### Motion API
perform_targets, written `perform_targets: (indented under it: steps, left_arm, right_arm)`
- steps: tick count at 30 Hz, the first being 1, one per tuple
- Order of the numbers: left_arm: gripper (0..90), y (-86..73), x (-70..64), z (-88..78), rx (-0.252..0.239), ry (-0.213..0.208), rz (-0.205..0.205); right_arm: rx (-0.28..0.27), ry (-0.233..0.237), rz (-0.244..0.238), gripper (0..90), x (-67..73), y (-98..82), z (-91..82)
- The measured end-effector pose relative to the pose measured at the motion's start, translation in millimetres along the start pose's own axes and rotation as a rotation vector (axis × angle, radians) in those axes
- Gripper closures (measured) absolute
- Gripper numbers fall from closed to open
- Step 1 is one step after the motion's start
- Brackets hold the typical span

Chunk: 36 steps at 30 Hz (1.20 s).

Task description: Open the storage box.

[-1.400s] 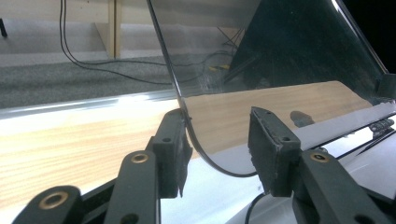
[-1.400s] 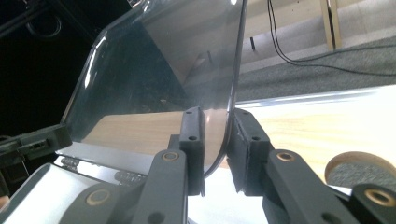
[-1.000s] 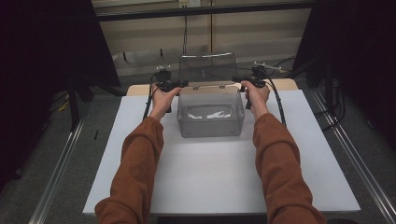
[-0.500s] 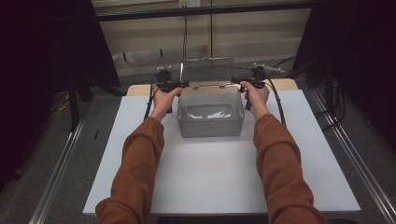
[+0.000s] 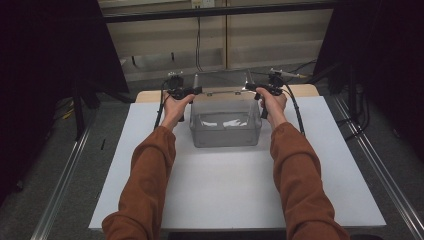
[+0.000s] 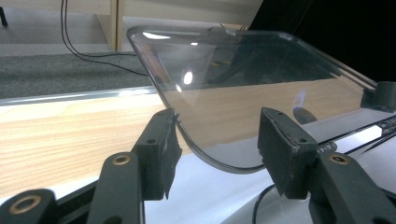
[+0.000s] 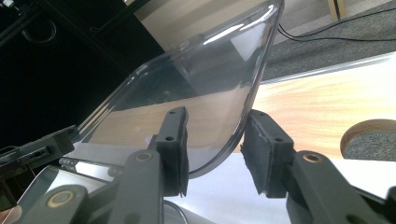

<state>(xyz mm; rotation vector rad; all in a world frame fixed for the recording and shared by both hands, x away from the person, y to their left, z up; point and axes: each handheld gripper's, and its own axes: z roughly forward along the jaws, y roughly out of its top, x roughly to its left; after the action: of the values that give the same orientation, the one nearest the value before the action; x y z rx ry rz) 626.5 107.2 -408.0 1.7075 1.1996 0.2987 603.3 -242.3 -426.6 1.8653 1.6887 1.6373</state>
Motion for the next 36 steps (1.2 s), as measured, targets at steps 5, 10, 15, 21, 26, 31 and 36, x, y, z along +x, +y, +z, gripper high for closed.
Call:
perform_targets:
  steps: [5, 10, 15, 21, 26, 31, 36]
  left_arm:
    - [46.9, 0.0, 0.6, -0.1, 0.006, -0.001, -0.001]
    - [47.1, -1.4, -0.4, 1.8, 0.009, -0.03, -0.007]
    - [37.9, -3.1, 0.8, 2.9, 0.0, -0.021, -0.009]
    - [32.1, -2.5, -1.0, 1.7, -0.017, -0.015, 0.02]
    - [26.6, -4.6, -1.4, 0.3, -0.023, -0.005, 0.027]
    - [20.9, -1.7, -5.2, -5.1, -0.037, 0.005, 0.052]
    - [17.6, -2.1, -7.3, -9.4, -0.056, 0.001, 0.102]
  right_arm:
    - [-0.001, -0.025, 0.006, 53.2, 0.6, -0.3, 0.3]
    - [-0.006, -0.044, -0.008, 46.1, 0.2, -0.2, -0.8]
    - [-0.036, -0.067, -0.046, 34.6, -0.5, 1.1, -2.5]
    - [-0.041, -0.072, -0.111, 29.7, 2.0, 0.6, -2.7]
    - [-0.055, -0.076, -0.18, 25.7, 9.9, 1.1, -5.3]
    - [-0.06, -0.081, -0.227, 21.3, 17.3, 1.1, -8.0]
    - [-0.081, -0.076, -0.233, 19.1, 18.9, -1.8, -11.9]
